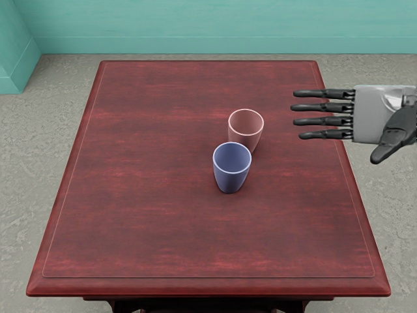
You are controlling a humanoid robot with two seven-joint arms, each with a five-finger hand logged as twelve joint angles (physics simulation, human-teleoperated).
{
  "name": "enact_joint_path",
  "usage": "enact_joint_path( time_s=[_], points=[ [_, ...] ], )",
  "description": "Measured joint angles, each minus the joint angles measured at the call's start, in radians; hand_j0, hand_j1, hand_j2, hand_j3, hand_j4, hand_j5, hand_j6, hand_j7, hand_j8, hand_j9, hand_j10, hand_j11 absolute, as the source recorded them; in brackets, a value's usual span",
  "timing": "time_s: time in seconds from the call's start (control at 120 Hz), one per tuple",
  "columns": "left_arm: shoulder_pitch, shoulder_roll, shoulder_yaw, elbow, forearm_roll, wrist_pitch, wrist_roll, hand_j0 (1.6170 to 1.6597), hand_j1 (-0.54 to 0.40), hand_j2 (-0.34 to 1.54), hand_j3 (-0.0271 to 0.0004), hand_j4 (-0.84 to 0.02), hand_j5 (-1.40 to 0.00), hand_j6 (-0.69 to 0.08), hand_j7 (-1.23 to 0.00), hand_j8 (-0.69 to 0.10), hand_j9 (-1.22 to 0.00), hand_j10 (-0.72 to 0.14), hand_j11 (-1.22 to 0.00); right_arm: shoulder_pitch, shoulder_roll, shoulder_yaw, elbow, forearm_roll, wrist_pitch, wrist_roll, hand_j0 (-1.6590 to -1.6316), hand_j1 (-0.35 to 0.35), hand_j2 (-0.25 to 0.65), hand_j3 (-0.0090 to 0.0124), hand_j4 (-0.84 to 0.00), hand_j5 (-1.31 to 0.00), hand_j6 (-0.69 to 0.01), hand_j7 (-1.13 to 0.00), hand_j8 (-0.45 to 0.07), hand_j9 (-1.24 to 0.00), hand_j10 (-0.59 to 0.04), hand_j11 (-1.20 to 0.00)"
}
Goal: Pick up cup and place in cup with right hand
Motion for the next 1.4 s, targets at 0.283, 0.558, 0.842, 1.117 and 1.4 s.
enact_joint_path(
  time_s=[0.283, 0.558, 0.842, 1.117, 1.4],
  points=[
    [-0.001, 0.0, 0.0, 0.0, 0.0, 0.0, 0.0, 1.6581, 0.349, 0.0, -0.0001, 0.0, 0.0, 0.0, 0.0, 0.0, 0.0, 0.0, 0.0, 0.086, 0.048, -0.049, -0.054, -0.049, 0.0, 0.0, -1.658, -0.315, -0.006, 0.0, -0.023, -0.04, -0.021, -0.04, -0.023, -0.04, -0.024, -0.04],
    [-0.005, 0.0, -0.001, 0.0, 0.0, 0.0, 0.0, 1.6581, 0.349, 0.0, -0.0001, 0.0, 0.0, 0.0, 0.0, 0.0, 0.0, 0.0, 0.0, 0.39, 0.218, -0.271, -0.205, -0.282, 0.0, 0.0, -1.6581, -0.316, -0.006, 0.0, -0.025, -0.04, -0.024, -0.04, -0.025, -0.04, -0.026, -0.04],
    [-0.009, 0.0, -0.001, 0.0, 0.001, 0.0, 0.0, 1.6581, 0.349, 0.0, 0.0, 0.0, 0.0, 0.0, 0.0, 0.0, 0.0, 0.0, 0.0, 0.656, 0.397, -0.512, -0.304, -0.517, -0.048, 0.0, -1.6581, -0.316, -0.006, 0.0, -0.027, -0.04, -0.027, -0.04, -0.027, -0.04, -0.027, -0.04],
    [-0.009, 0.0, -0.001, 0.0, 0.0, 0.0, 0.0, 1.6581, 0.349, 0.0, 0.0, 0.0, 0.0, 0.0, 0.0, 0.0, 0.0, 0.0, 0.0, 0.767, 0.527, -0.654, -0.38, -0.668, -0.122, 0.0, -1.6581, -0.316, -0.006, 0.0, -0.029, -0.04, -0.029, -0.04, -0.029, -0.04, -0.028, -0.04],
    [-0.009, 0.0, -0.001, 0.0, 0.0, 0.0, 0.0, 1.6581, 0.349, 0.0, 0.0, 0.0, 0.0, 0.0, 0.0, 0.0, 0.0, 0.0, 0.0, 0.78, 0.634, -0.689, -0.364, -0.741, -0.26, 0.0, -1.6581, -0.314, -0.006, 0.0, -0.031, -0.04, -0.032, -0.04, -0.031, -0.04, -0.031, -0.04]
  ],
)
